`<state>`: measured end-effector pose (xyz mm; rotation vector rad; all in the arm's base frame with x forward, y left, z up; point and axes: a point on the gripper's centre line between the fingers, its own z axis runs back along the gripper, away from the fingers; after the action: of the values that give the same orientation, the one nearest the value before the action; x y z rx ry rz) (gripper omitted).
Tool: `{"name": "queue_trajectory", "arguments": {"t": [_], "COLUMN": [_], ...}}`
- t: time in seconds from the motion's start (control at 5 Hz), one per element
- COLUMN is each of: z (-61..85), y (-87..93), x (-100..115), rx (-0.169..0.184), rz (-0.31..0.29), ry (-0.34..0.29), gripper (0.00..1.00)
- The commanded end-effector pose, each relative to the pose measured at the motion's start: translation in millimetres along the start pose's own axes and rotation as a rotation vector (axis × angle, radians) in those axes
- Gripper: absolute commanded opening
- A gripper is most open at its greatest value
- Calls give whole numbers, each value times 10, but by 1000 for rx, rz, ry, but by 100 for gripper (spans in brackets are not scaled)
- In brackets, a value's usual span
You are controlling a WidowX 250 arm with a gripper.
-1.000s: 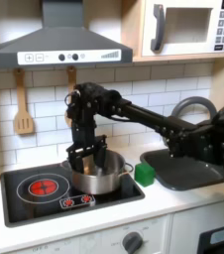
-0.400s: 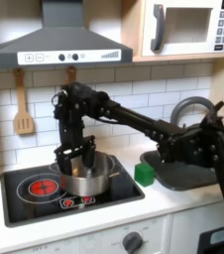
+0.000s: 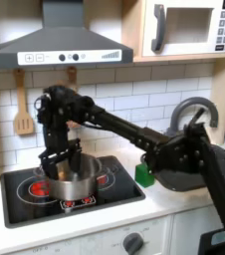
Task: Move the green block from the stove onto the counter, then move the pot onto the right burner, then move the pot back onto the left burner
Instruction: 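Move the pot back onto the left burner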
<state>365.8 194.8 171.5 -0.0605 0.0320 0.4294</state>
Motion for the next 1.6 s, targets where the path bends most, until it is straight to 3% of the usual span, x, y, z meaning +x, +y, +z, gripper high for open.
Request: {"name": "queue_trajectory", "arguments": {"t": [0.0, 0.8, 1.0, 1.2, 1.4], "z": [9, 50, 46, 88, 26], "y": [182, 310, 410, 388, 224], "x": [108, 229, 223, 168, 106], "rx": [-1, 7, 4, -2, -21], "rz": [28, 50, 72, 81, 39], "ry": [3, -12, -11, -16, 1], "gripper": [100, 100, 100, 100, 100]}}
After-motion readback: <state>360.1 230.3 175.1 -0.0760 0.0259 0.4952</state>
